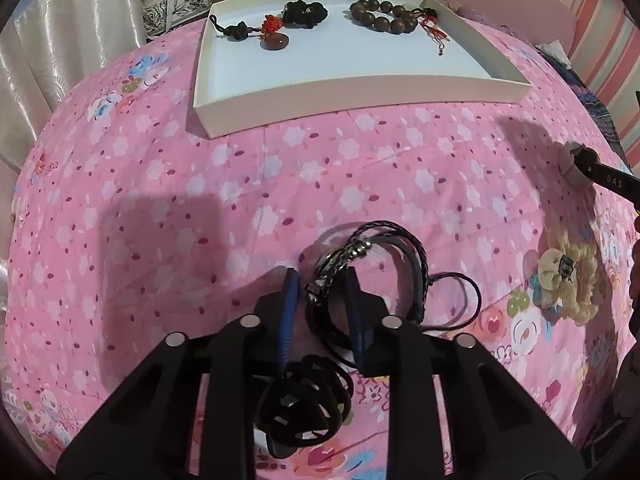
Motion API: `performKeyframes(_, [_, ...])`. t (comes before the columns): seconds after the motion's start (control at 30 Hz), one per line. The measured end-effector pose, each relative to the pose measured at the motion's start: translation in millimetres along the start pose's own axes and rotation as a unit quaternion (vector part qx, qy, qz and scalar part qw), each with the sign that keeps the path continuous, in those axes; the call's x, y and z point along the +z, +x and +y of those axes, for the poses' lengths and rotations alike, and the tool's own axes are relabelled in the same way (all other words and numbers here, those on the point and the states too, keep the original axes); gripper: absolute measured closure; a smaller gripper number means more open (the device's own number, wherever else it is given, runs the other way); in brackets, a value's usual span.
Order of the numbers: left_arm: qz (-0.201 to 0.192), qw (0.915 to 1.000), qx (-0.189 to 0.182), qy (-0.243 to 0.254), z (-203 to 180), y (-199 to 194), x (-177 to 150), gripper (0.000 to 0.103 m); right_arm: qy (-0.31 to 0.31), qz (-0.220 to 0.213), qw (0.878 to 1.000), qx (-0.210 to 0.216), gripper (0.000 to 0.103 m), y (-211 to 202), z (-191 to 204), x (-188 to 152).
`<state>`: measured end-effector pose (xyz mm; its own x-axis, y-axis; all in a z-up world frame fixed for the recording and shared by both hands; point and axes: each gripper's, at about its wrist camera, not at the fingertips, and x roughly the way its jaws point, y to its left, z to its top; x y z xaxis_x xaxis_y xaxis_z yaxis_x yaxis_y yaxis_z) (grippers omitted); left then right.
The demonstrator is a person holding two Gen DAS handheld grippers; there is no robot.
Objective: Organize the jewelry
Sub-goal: 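Close left tool on braided leather bracelet while right tool grips watch case, then carry braided bracelet into tray with left tool while right tool carries watch in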
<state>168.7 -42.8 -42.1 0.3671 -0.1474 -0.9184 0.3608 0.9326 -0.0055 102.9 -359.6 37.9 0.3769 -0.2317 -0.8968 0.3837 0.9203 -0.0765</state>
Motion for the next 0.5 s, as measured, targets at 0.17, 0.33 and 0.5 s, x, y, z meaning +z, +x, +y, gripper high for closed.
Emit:
performKeyframes(0.17, [-0.009,1.0,0.003,0.001,-1,-1,1,0.09,0.009,-0.005,1.0,0.003,0.09,-2,-8,1])
performKeyframes(0.33, [-0.028,0.9996,-0.004,-0.005,2,-10,6,0.093,0.005,-0.017,1.0,0.003,0.09,-8,-5,1])
performKeyframes(0.5, [-0.045,0.9988,-0.011,-0.014,8,-22,10,0.093,0.003,-0.037,0.999,0.014,0.09,-22,0,3])
